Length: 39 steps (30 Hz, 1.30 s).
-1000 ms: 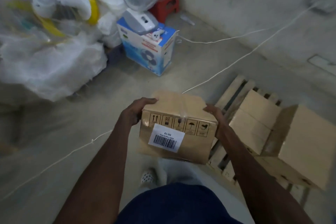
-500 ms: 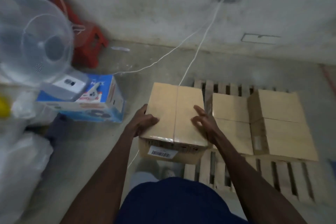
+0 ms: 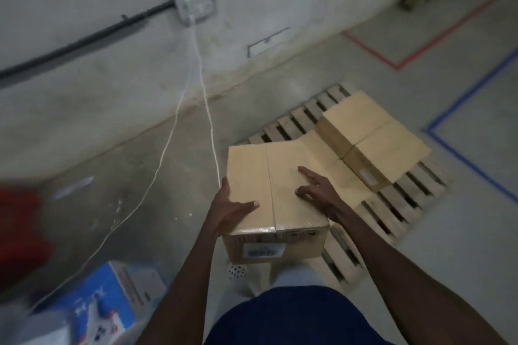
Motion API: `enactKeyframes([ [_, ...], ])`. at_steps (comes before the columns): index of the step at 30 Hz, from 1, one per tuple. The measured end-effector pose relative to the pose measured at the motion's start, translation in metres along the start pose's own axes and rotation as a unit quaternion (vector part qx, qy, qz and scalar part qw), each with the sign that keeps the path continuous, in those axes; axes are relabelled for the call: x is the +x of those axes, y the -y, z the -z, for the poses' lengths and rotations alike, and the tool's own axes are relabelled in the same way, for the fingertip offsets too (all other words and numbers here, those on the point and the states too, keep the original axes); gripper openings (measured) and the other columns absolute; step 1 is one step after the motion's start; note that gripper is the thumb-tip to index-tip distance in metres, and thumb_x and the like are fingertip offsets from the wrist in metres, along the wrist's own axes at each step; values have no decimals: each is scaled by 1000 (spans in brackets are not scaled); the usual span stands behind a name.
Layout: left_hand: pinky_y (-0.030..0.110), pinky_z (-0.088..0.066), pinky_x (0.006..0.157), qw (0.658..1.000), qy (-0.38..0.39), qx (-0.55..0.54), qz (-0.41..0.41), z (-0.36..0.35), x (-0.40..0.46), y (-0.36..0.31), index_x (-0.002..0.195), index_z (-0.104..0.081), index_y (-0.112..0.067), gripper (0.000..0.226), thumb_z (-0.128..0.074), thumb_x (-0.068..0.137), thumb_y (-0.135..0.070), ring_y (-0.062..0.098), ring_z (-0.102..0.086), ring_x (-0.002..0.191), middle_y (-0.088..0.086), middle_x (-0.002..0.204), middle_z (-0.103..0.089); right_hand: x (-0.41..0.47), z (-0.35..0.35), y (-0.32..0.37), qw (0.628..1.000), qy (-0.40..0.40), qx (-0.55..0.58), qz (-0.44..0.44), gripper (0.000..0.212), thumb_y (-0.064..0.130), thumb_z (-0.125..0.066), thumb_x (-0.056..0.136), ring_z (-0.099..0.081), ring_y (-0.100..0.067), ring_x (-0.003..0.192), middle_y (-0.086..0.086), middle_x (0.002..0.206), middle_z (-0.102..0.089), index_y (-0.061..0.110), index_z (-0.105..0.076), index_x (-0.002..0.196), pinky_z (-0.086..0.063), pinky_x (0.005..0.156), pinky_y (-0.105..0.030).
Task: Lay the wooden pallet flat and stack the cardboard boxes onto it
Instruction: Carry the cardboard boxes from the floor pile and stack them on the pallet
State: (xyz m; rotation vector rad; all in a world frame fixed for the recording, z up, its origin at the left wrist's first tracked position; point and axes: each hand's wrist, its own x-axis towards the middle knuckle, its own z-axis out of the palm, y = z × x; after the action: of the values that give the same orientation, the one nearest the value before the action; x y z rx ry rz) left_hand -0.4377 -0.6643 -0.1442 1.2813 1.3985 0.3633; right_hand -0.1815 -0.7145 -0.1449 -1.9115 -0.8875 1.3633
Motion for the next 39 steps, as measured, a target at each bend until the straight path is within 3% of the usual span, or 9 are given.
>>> enactKeyframes([
  [7, 27, -45, 83, 989, 128, 75, -26, -14, 86, -51, 137, -37, -17, 90, -91, 65, -27, 18, -55, 111, 0, 126, -56, 21, 22, -6, 989, -98, 69, -87, 76, 15, -75, 80, -46, -24, 129, -4, 153, -37, 30, -43, 147, -43, 98, -31],
  [12, 33, -43, 93, 980, 167, 107, -18, -39, 139, -84, 145, -29, -18, 106, -93, 61, -28, 21, -49, 121, -4, 126, -48, 48, 44, -15, 977, -150, 108, -107, 76, 15, -74, 80, -43, -27, 129, -5, 151, -36, 31, -42, 147, -42, 95, -31],
  [14, 37, -43, 100, 976, 175, 128, -19, -46, 155, -97, 147, -28, -19, 118, -94, 52, -39, 23, -47, 127, -4, 132, -47, 58, 51, -16, 974, -158, 123, -109, 76, 17, -75, 79, -44, -27, 128, -4, 151, -36, 33, -43, 146, -44, 99, -36],
  [17, 36, -37, 101, 967, 195, 160, -20, -53, 177, -111, 151, -21, -16, 114, -91, 63, -30, 24, -40, 131, -3, 135, -41, 68, 53, -17, 967, -178, 132, -127, 75, 20, -75, 79, -40, -28, 132, -3, 153, -32, 34, -43, 146, -41, 108, -43],
  [23, 46, -39, 106, 937, 271, 219, -39, -63, 237, -138, 149, -20, -24, 113, -91, 62, -37, 27, -41, 132, 3, 142, -42, 101, 52, -14, 947, -216, 174, -165, 74, 16, -72, 84, -34, -29, 137, -6, 155, -27, 29, -39, 148, -37, 103, -35],
  [27, 42, -41, 100, 916, 319, 241, -41, -76, 297, -130, 143, -25, -26, 103, -90, 63, -33, 19, -44, 121, -5, 129, -45, 140, 41, -22, 928, -245, 198, -198, 74, 13, -71, 85, -31, -29, 138, -6, 156, -23, 28, -37, 149, -36, 100, -33],
  [30, 36, -40, 94, 904, 346, 247, -37, -89, 353, -110, 131, -28, -32, 92, -90, 64, -30, 20, -47, 122, -8, 124, -47, 186, 30, -38, 917, -268, 202, -216, 74, 11, -72, 83, -34, -30, 135, -6, 154, -25, 31, -38, 146, -40, 107, -42],
  [34, 30, -38, 93, 903, 358, 235, -37, -114, 433, -74, 140, -28, -27, 95, -89, 67, -22, 16, -46, 123, -13, 121, -46, 268, 16, -74, 904, -302, 194, -230, 75, 9, -73, 81, -33, -32, 136, -7, 152, -25, 32, -40, 144, -40, 109, -51],
  [39, 26, -33, 100, 905, 353, 232, -43, -148, 513, -23, 153, -17, -25, 112, -88, 67, -19, 8, -36, 122, -12, 134, -38, 351, 2, -131, 892, -351, 192, -212, 75, 3, -72, 81, -37, -27, 131, -7, 149, -31, 26, -41, 146, -43, 94, -35],
])
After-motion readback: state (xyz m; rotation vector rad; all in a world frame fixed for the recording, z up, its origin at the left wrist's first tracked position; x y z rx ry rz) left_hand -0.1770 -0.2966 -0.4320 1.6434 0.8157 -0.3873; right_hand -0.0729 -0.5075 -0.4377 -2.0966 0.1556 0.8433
